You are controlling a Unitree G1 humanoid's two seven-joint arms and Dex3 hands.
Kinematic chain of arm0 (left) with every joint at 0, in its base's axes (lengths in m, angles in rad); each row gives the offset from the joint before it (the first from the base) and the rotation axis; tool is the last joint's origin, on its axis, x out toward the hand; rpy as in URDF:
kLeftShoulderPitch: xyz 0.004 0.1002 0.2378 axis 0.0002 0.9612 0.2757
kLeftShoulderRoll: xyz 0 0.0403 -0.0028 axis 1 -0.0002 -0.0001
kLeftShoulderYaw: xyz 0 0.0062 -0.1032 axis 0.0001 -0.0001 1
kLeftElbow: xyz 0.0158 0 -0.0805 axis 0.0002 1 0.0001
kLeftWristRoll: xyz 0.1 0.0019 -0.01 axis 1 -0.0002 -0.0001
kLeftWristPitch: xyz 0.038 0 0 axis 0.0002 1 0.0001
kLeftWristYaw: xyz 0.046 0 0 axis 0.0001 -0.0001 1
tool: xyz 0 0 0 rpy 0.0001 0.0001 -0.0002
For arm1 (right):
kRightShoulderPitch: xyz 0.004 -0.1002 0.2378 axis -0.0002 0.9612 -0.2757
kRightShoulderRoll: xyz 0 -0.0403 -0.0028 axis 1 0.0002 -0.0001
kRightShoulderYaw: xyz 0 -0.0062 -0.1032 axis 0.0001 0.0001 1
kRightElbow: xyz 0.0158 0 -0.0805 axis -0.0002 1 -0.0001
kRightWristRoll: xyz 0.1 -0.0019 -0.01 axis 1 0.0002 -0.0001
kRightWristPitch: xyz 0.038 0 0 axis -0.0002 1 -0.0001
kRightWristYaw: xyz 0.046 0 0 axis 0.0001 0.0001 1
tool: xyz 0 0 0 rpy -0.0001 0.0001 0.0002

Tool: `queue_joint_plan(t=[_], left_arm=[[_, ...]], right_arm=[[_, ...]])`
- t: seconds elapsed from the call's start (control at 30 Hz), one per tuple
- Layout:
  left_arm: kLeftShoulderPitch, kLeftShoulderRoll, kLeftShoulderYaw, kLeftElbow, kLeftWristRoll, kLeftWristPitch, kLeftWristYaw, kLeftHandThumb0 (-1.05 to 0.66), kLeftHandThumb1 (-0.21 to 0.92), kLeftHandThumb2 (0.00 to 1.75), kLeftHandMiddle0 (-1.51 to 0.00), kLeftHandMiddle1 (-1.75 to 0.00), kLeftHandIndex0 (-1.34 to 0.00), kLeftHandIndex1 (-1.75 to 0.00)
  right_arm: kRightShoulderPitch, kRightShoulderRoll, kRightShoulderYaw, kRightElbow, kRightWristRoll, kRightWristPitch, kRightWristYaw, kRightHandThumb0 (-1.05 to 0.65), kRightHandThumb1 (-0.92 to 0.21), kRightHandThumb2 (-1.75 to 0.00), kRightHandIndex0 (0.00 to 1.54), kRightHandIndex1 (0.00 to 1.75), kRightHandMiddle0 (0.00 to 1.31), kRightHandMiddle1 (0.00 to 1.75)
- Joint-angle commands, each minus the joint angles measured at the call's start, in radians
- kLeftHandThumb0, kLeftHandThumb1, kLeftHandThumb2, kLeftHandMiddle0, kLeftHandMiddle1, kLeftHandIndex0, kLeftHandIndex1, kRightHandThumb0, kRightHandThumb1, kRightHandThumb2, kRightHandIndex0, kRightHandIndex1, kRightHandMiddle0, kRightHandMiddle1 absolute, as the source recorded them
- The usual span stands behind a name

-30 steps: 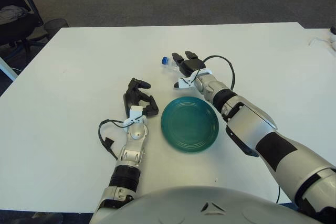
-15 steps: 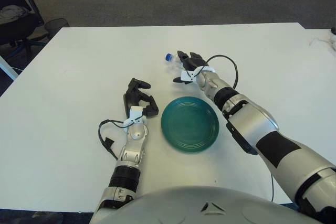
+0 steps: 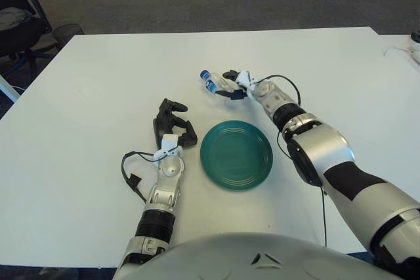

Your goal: Put the bottle into the plate.

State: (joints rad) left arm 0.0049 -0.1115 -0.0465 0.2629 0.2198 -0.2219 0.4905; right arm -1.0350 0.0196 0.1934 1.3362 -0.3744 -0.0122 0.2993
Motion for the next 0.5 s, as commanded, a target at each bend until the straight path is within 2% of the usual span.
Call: queue_joint_plan(t=[0.0,0.47], left_arm=[[0.032,-0.019,0.010,0.012,0.002,0.042,0.007,0.00,-0.06,1.75,-0.87,-1.74,-0.69,-1.75],[0.029,-0.016,0.014,0.022,-0.004,0.019,0.007,0.00,-0.06,1.75,-0.87,-1.74,-0.69,-1.75]], right_arm=[[0.048,0.027,-0.016,0.032,0.027,0.038,0.091,-0.95,-0.92,-0.27,0.26,0.04,0.00,1.27],[0.045,0.024,-0.049,0.027,0.043,0.058,0.090,-0.86,-0.92,-0.18,0.38,0.07,0.10,1.56]])
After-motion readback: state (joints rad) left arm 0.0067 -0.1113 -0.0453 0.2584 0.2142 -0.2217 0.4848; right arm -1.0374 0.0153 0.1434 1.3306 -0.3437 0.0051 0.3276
